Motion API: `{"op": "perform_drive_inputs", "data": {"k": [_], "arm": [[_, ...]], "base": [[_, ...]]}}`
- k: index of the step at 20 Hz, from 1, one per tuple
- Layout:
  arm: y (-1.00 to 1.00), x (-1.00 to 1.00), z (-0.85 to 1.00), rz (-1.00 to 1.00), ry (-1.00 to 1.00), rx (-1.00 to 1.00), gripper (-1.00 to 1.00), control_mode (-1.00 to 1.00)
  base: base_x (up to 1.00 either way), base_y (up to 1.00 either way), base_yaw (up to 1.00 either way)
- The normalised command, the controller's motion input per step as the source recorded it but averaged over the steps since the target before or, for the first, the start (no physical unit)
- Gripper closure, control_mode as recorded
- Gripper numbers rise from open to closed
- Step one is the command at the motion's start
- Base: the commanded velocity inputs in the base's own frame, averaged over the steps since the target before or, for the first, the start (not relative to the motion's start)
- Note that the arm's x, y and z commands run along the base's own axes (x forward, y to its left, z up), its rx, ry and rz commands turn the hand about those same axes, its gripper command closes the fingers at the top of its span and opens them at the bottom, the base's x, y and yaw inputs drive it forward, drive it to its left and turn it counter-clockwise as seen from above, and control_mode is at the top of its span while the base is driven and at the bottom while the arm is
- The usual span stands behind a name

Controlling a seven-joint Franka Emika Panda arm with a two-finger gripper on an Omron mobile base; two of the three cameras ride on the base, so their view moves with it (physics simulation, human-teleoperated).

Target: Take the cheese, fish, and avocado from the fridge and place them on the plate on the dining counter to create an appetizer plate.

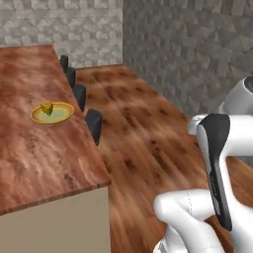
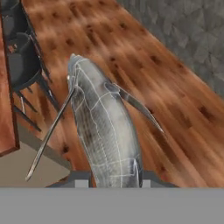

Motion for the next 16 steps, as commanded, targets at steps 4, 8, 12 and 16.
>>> {"op": "perform_drive_inputs", "data": {"k": [4, 8, 12, 16], "arm": [[0.00, 0.00, 0.00, 0.00, 0.00, 0.00, 1.00, 1.00], [0.00, 0.00, 0.00, 0.00, 0.00, 0.00, 1.00, 1.00], [0.00, 0.00, 0.00, 0.00, 0.00, 0.00, 1.00, 1.00], [0.00, 0.00, 0.00, 0.00, 0.00, 0.00, 1.00, 1.00]], "base": [[0.74, -0.57, 0.62], [0.69, -0.56, 0.64], [0.60, -0.58, 0.65], [0.46, -0.59, 0.66]]}}
